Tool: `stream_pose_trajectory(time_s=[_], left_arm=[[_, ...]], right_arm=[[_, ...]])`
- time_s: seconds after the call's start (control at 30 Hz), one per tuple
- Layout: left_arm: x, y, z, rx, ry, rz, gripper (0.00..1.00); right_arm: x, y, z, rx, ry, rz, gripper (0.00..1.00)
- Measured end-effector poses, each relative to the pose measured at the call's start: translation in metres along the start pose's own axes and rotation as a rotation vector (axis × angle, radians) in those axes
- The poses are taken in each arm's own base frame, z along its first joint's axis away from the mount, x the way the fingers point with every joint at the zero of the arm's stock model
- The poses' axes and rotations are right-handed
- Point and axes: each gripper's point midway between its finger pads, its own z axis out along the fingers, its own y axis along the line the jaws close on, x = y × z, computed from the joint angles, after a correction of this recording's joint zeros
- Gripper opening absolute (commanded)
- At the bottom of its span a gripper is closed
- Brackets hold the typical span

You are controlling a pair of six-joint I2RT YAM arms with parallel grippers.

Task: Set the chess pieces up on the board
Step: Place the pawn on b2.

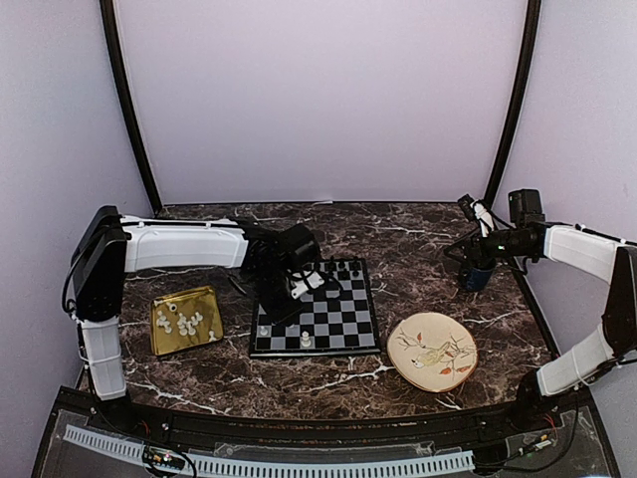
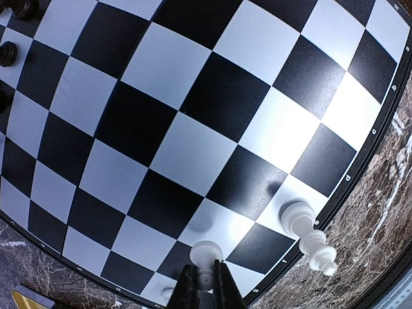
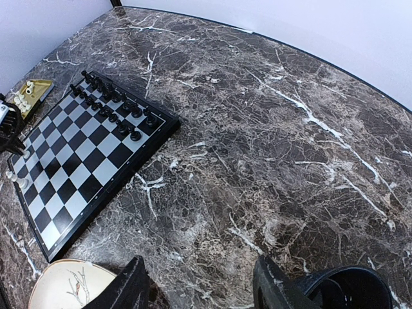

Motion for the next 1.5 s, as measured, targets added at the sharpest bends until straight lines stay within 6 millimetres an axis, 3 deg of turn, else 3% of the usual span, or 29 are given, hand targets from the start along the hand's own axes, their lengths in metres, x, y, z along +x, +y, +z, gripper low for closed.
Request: stream_pose_trajectory(time_s=[0.5,1.33,1.5], left_arm=[[0.021,0.007,0.003,-0.068,0.105,0.014,0.04],[0.029,0.005,0.012,-0.057,0.149,0.007,0.05],[0.03,0.005,0.012,-0.058,0.151,0.006,0.1]], right_arm=[[0.001,0.001,0.0,-0.002,0.004,0.002,0.56],[0.001,0.001,0.0,-0.002,0.005,0.001,0.56],[0.001,0.001,0.0,-0.002,0.005,0.0,0.56]])
